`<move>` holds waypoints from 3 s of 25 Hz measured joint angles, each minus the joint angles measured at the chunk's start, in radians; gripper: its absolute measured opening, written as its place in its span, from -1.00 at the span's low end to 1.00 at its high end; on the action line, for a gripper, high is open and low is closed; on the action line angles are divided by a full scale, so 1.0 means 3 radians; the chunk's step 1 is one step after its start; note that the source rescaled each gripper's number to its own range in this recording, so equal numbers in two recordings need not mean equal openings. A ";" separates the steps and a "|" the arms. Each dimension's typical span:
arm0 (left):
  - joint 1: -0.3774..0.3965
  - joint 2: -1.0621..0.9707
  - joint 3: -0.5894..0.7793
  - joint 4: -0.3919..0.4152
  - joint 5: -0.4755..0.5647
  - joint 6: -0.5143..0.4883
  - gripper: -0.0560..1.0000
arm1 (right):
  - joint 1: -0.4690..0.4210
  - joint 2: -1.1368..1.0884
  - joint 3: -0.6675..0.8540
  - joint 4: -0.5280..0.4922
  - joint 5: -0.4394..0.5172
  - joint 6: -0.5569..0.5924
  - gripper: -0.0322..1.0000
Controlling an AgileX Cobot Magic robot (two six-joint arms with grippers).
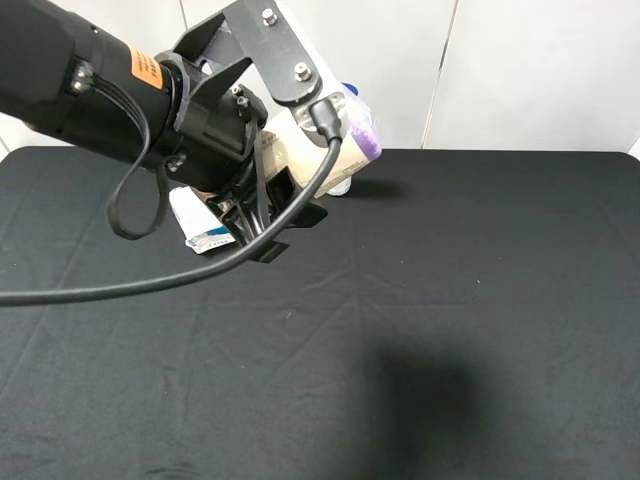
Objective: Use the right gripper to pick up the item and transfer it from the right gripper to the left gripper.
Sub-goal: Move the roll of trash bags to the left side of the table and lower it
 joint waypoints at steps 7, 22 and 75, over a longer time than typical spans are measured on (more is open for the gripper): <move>0.0000 0.0000 0.0000 0.0000 0.0000 0.0000 -0.87 | 0.0000 -0.0661 0.0503 -0.0381 -0.0023 0.0310 1.00; 0.0000 0.0000 0.0000 0.0000 0.0000 0.0000 -0.88 | 0.0000 -0.0985 0.0733 -0.0716 -0.0631 0.0517 1.00; 0.2004 0.0470 -0.0500 -0.0488 0.1564 -0.0150 -0.88 | -0.1541 -0.1469 0.0733 -0.0717 -0.0636 0.0517 1.00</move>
